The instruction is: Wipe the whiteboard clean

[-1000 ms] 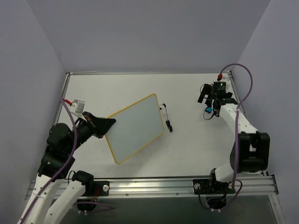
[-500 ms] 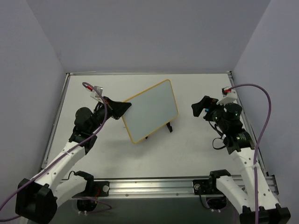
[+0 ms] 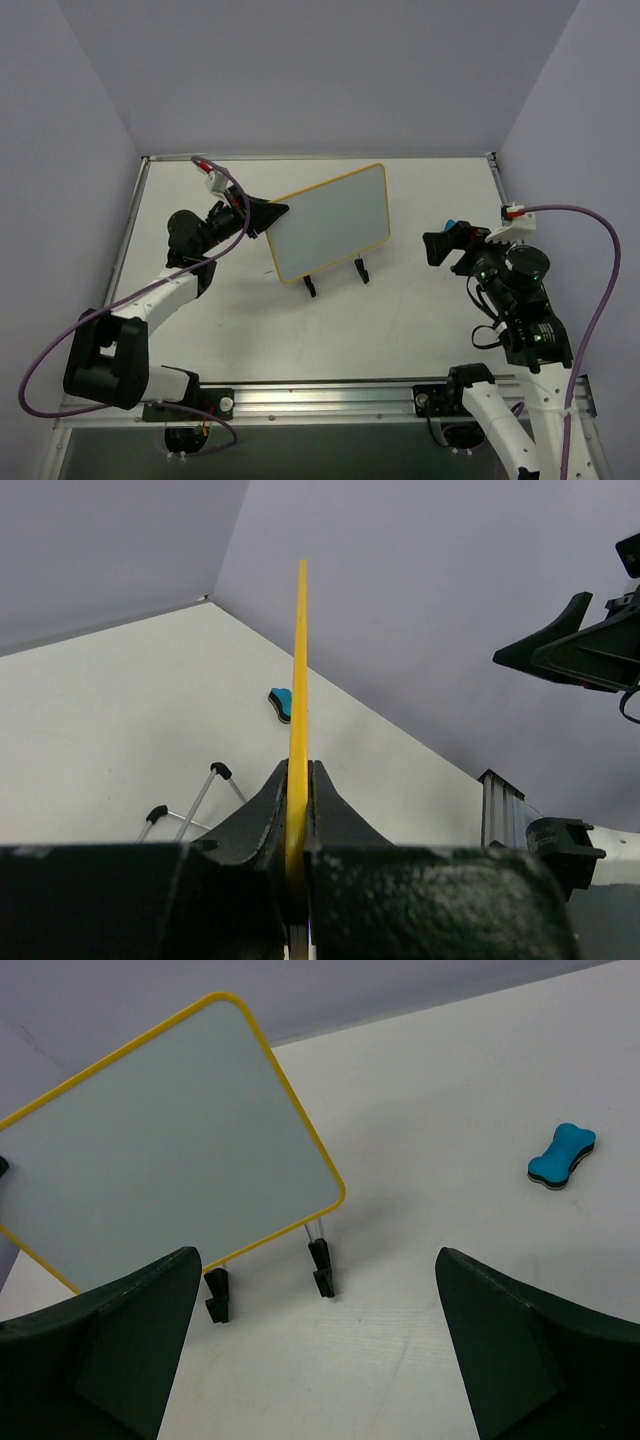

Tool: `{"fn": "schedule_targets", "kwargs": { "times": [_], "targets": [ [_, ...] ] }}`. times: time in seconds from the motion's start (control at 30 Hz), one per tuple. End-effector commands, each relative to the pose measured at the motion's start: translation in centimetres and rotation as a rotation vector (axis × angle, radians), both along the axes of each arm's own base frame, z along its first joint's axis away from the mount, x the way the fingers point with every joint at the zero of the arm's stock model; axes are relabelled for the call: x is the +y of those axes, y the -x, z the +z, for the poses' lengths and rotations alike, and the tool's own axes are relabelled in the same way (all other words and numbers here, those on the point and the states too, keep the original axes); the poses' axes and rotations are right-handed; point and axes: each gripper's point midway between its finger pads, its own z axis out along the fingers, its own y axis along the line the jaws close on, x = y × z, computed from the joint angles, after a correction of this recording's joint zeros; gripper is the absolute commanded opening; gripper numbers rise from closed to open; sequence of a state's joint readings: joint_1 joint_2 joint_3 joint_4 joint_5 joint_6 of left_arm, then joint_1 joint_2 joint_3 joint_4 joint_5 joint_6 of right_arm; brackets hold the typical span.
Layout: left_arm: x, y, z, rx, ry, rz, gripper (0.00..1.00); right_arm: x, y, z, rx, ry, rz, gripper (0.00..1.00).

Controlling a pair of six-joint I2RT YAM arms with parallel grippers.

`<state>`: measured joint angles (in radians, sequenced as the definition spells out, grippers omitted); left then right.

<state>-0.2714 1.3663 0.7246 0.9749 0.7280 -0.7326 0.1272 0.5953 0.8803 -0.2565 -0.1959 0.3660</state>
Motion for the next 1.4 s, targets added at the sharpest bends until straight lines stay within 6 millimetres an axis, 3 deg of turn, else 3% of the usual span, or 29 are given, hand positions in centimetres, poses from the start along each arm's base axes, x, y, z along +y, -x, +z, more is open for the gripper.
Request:
{"fn": "schedule_targets", "kwargs": {
  "times": [0.0,0.17,0.3,0.43,0.73,1.37],
  "targets": [
    [0.1,1.2,5.3,-0.256,0.036,-0.055,0.02,0.4,0.0,0.5,-0.008,-0.005,0.018,1.0],
    [-0.5,1.1,4.0,-0.278,0.035,-0.106,0.02,0.6,-0.1,0.3,-0.007,-0.002,0.027,1.0],
    [-0.6,-0.3,2.3,-0.259,0.018,-0.128,0.02,0.7,0.1,0.2,-0.002,0.003,0.04,1.0],
    [0.6,-1.1,1.9,-0.262,0.048,-0.114,0.02,0.9,0.3,0.1,-0.004,0.009,0.049,1.0],
    [1.0,-2.1,-0.3,-0.22,0.055,-0.057,0.02,1.3,0.0,0.1,-0.001,0.015,0.061,1.0],
    [0.4,-3.2,-3.4,-0.196,0.027,-0.094,0.02,2.1,0.2,-0.3,0.005,0.021,0.1,1.0]
  ]
}}
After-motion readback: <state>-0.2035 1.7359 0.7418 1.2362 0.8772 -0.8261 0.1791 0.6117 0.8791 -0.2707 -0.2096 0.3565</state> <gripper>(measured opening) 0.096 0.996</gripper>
